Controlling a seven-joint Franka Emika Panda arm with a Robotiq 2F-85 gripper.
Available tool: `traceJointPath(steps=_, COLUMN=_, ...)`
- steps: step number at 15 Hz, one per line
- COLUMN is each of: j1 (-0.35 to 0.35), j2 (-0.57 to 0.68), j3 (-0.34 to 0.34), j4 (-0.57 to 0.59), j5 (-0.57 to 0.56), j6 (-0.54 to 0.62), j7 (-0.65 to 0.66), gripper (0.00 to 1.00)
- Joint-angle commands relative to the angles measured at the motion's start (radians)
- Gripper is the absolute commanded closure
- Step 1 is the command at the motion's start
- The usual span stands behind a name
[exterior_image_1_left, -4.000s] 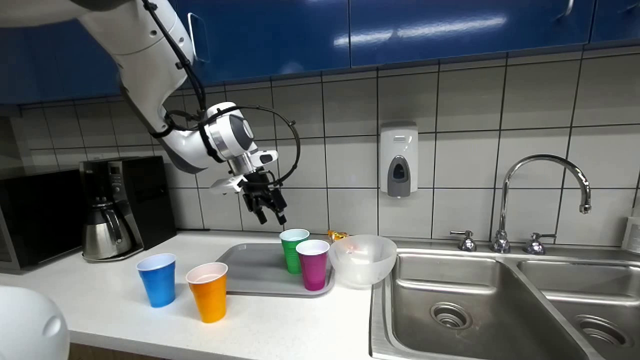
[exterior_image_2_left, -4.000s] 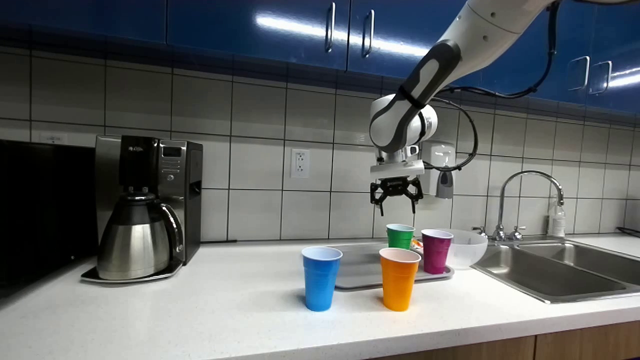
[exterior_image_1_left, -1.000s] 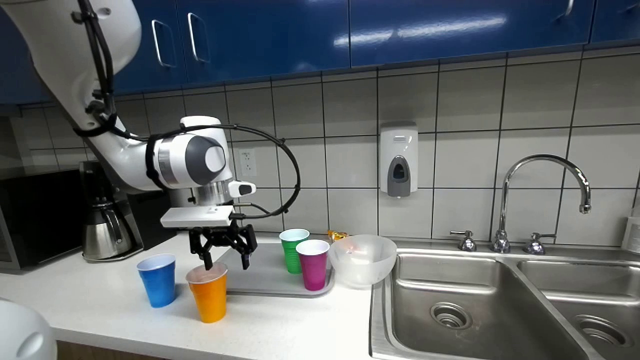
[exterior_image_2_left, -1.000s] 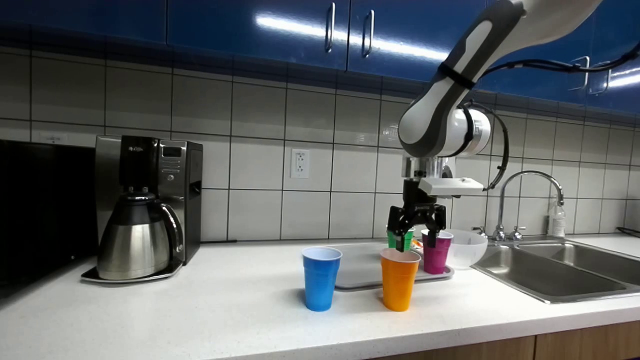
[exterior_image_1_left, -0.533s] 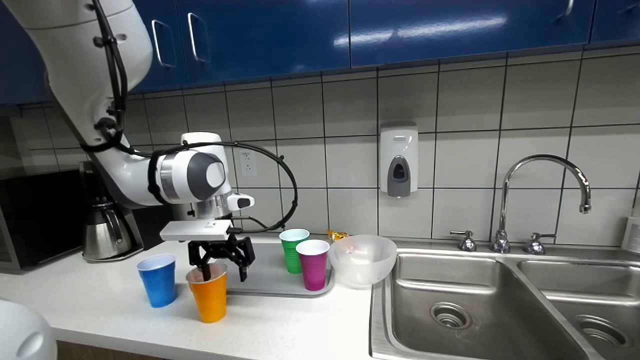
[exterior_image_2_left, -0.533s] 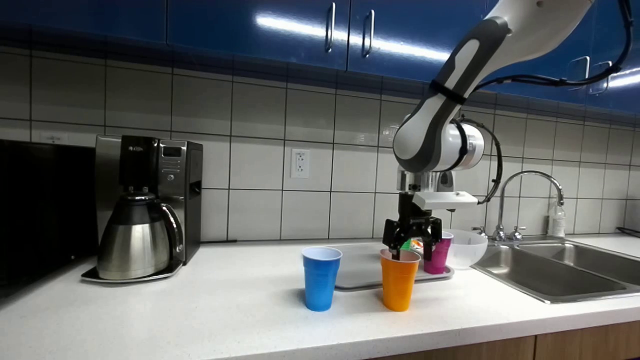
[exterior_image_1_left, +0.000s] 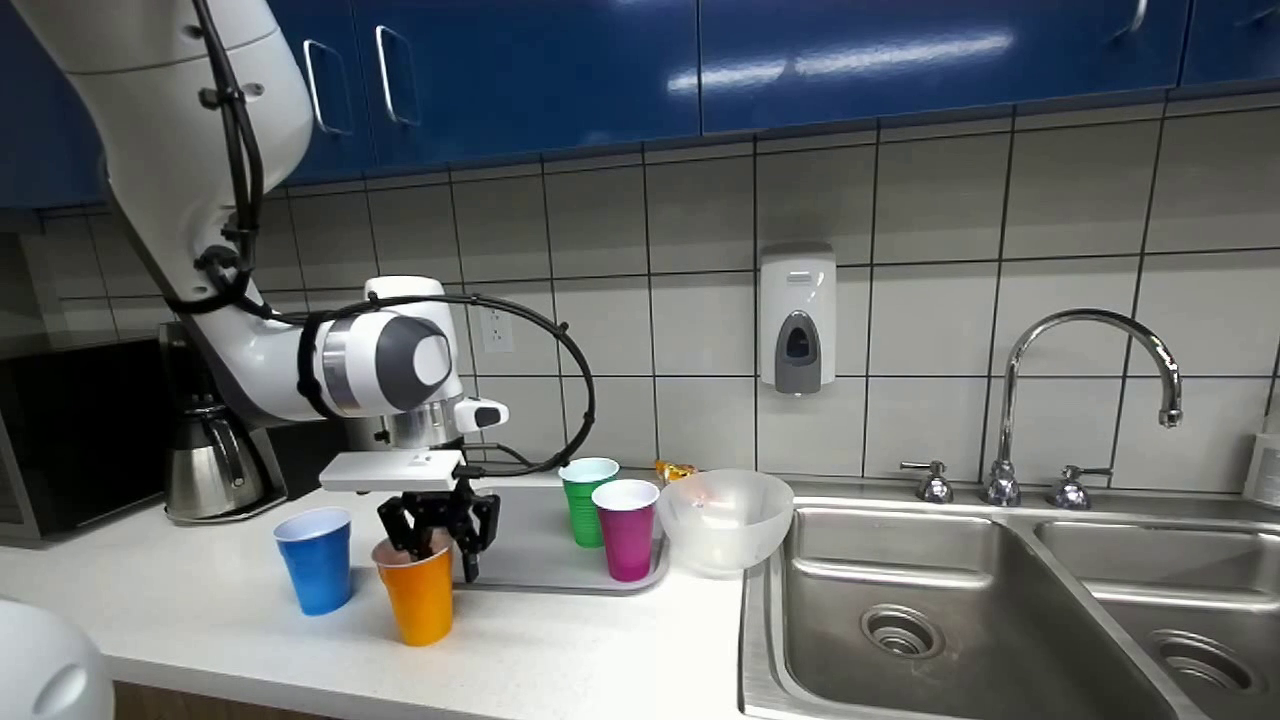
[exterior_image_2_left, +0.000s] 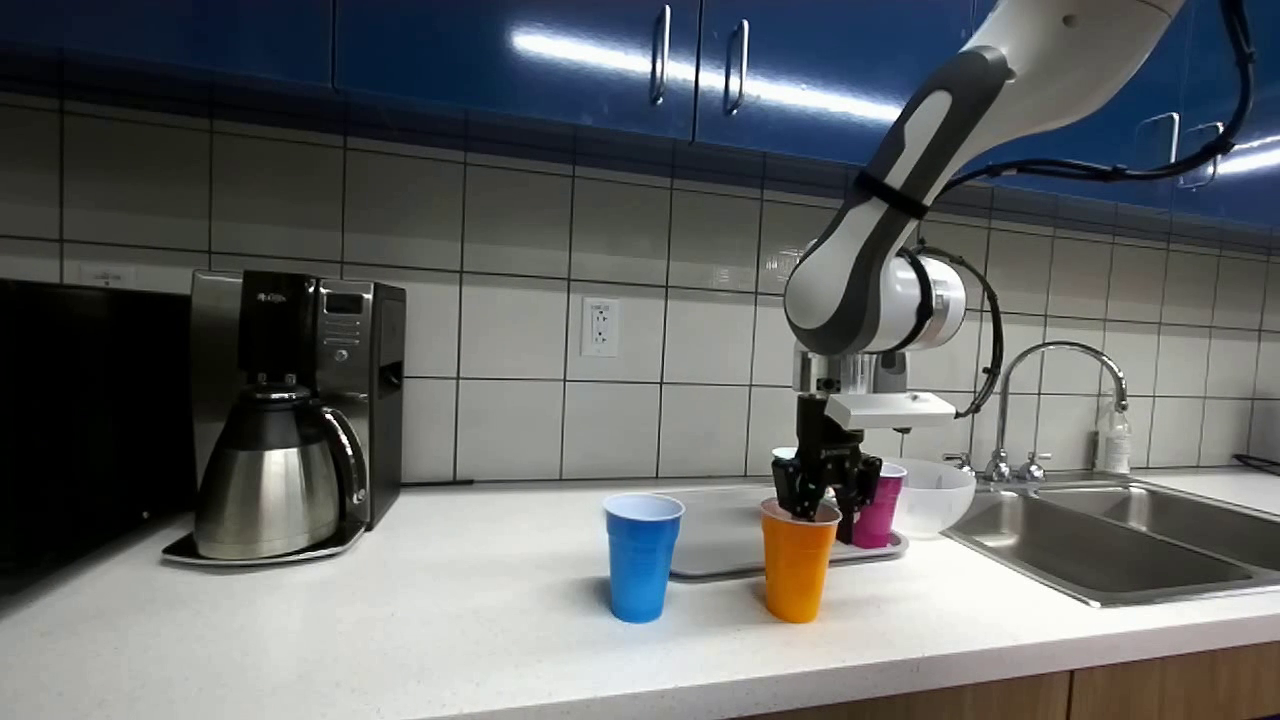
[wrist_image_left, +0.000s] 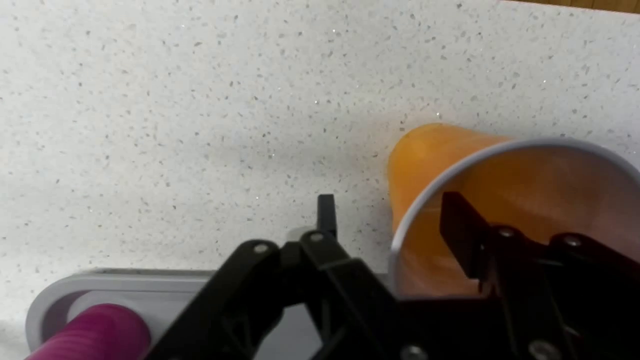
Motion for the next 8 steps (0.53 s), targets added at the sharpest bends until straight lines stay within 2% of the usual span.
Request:
traceJointPath(steps=1, j1=-0.013, j2=-0.001, j3=0.017, j4=0.003, j5=0.020, j6=-0.003, j7=0.015, gripper=0.73)
traceJointPath(steps=4, j1=-0.011, j2=-0.018, j3=0.027, j4=0.001, j5=0.074, j6=-0.034, j7=-0.008, gripper=0.97)
traceJointPath(steps=5, j1=-0.008, j2=-0.032, j3=0.035, j4=-0.006, j5=0.101, j6=-0.042, j7=-0.022, gripper=1.00)
traceJointPath(steps=8, j1=-0.003, j2=-0.074, j3=0.059, j4=-0.014, j5=0.207, j6=-0.087, j7=-0.063, gripper=1.00)
